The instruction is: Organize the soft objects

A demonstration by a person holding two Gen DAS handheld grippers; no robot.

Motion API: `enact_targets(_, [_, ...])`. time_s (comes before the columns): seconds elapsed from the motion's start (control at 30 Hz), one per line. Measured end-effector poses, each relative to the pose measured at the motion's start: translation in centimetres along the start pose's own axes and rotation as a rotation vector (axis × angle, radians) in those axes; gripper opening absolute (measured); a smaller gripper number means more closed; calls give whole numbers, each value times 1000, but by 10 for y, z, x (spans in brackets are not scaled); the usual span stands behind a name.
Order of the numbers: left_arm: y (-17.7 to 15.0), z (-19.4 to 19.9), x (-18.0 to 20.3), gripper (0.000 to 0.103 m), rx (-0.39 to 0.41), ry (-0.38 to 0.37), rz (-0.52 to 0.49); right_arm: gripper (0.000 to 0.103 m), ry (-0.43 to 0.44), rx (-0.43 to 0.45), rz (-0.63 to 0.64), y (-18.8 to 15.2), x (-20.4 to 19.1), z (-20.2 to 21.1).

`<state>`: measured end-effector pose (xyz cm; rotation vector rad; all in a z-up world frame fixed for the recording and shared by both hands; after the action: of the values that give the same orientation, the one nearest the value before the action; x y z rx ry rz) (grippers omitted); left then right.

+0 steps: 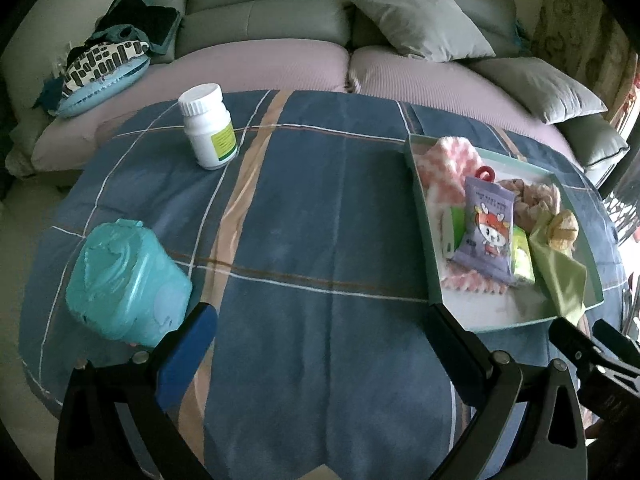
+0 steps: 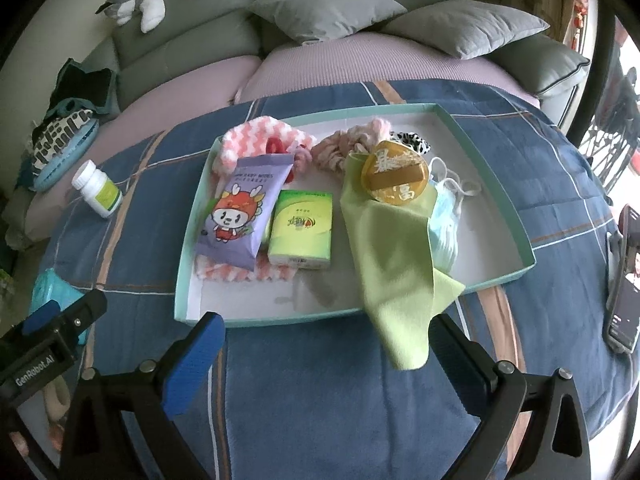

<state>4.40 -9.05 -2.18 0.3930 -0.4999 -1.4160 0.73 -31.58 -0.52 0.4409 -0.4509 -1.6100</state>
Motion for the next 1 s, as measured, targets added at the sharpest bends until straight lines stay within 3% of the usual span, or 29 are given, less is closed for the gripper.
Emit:
enact_targets(0.7, [-11, 20, -7, 103, 8, -5, 10, 103, 8, 5, 13, -7, -3, 11])
enact_targets(1.0, [-13, 19, -11, 103, 13, 37, 14, 103, 9, -4, 18, -9, -3, 6])
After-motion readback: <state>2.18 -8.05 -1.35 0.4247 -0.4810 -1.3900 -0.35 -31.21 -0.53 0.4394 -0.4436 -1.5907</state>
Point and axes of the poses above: each gripper's, at about its wrist camera, not at the fingertips, and z roughly against the way its jaws point, x to its right, y to its top, the point moved 2 cm from there along -z, roughly the way its jaws point, and after that the axes turned 7 degrees about z, right-handed, at the moved point
